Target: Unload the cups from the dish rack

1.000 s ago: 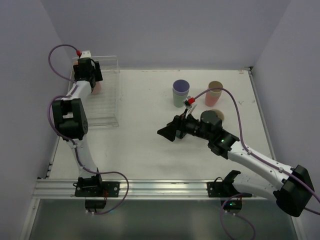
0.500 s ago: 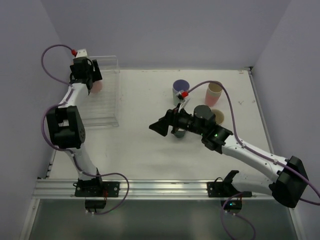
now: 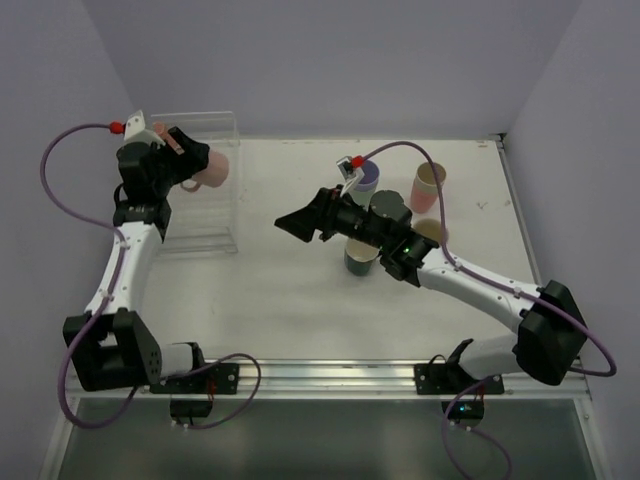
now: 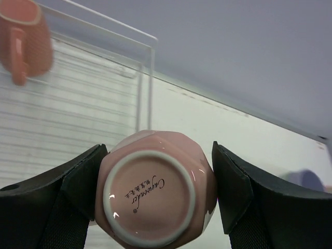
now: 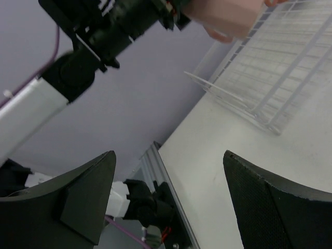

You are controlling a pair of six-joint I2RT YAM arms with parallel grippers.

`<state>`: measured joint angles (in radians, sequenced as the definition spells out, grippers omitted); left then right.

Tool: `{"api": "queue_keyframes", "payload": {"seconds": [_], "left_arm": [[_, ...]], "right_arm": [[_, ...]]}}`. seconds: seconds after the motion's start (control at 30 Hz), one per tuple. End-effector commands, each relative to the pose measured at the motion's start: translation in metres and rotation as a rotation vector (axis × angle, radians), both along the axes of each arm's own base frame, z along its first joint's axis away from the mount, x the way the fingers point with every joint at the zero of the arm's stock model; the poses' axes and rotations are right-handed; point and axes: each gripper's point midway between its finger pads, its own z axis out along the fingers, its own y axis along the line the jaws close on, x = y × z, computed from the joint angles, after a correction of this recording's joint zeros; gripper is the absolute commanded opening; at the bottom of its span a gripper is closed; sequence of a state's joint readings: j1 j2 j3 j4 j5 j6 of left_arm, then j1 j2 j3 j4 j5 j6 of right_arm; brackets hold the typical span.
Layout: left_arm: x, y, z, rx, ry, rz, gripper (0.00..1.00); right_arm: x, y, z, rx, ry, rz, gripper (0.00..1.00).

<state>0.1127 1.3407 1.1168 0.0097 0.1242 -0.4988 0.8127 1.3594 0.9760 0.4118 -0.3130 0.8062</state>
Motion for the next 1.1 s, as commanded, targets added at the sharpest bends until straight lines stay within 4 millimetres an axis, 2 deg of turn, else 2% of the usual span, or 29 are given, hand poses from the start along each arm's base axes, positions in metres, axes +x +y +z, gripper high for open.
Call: {"api": "queue_keyframes", "payload": {"seconds": [0.0, 0.03, 0.07, 0.1, 0.13, 0.17, 0.2, 0.23, 0.3, 0.33, 0.4, 0.53, 0.8, 0.87, 0.9, 1.0, 1.03, 1.07], "left_arm": [[-0.043, -0.051, 0.079, -0.187, -0.252, -0.227, 0.11], [-0.056, -0.062, 0.071, -0.217, -0.238, -0.28, 0.11], [-0.066, -0.07, 0.075, -0.271, -0.249, -0.312, 0.11], [-0.083, -0.077, 0.092, -0.281, -0.306, -0.348, 0.12], [-0.092, -0.084, 0.085, -0.304, -0.291, -0.384, 0.11], [-0.101, -0.09, 0.088, -0.35, -0.293, -0.406, 0.11], [-0.116, -0.095, 0.102, -0.36, -0.347, -0.439, 0.11], [-0.123, -0.101, 0.094, -0.385, -0.333, -0.47, 0.11], [-0.141, -0.109, 0.106, -0.43, -0.375, -0.512, 0.11], [-0.145, -0.112, 0.102, -0.443, -0.367, -0.527, 0.11], [-0.155, -0.117, 0.108, -0.459, -0.388, -0.551, 0.11], [-0.161, -0.13, 0.098, -0.482, -0.355, -0.608, 0.11], [-0.172, -0.148, 0.092, -0.541, -0.334, -0.696, 0.14], [-0.178, -0.157, 0.092, -0.549, -0.328, -0.728, 0.15], [-0.179, -0.159, 0.09, -0.551, -0.321, -0.732, 0.16], [-0.184, -0.162, 0.088, -0.555, -0.315, -0.745, 0.23], [-0.185, -0.163, 0.088, -0.551, -0.315, -0.747, 0.27], [-0.186, -0.162, 0.09, -0.544, -0.317, -0.745, 0.43]], "right_arm": [[-0.001, 0.009, 0.053, 0.182, -0.04, 0.027, 0.86], [-0.001, 0.009, 0.054, 0.195, -0.037, 0.027, 0.86], [0.001, 0.01, 0.053, 0.212, -0.041, 0.026, 0.86], [0.001, 0.011, 0.053, 0.225, -0.025, 0.028, 0.86], [0.002, 0.013, 0.05, 0.23, -0.015, 0.027, 0.86], [0.004, 0.014, 0.05, 0.241, -0.012, 0.029, 0.86], [0.002, 0.016, 0.049, 0.252, 0.008, 0.04, 0.86], [0.002, 0.017, 0.049, 0.264, 0.014, 0.046, 0.85], [0.002, 0.021, 0.048, 0.282, 0.034, 0.063, 0.85], [-0.001, 0.023, 0.05, 0.289, 0.039, 0.074, 0.85], [-0.005, 0.025, 0.053, 0.303, 0.036, 0.09, 0.85], [-0.018, 0.035, 0.061, 0.315, 0.015, 0.16, 0.81], [-0.016, 0.048, 0.063, 0.329, 0.033, 0.195, 0.8], [-0.018, 0.05, 0.067, 0.345, 0.031, 0.215, 0.76], [-0.018, 0.05, 0.069, 0.351, 0.025, 0.219, 0.73], [-0.02, 0.05, 0.076, 0.375, 0.005, 0.227, 0.42], [-0.019, 0.049, 0.076, 0.376, 0.005, 0.223, 0.23], [-0.019, 0.048, 0.076, 0.375, 0.002, 0.218, 0.15]]}}
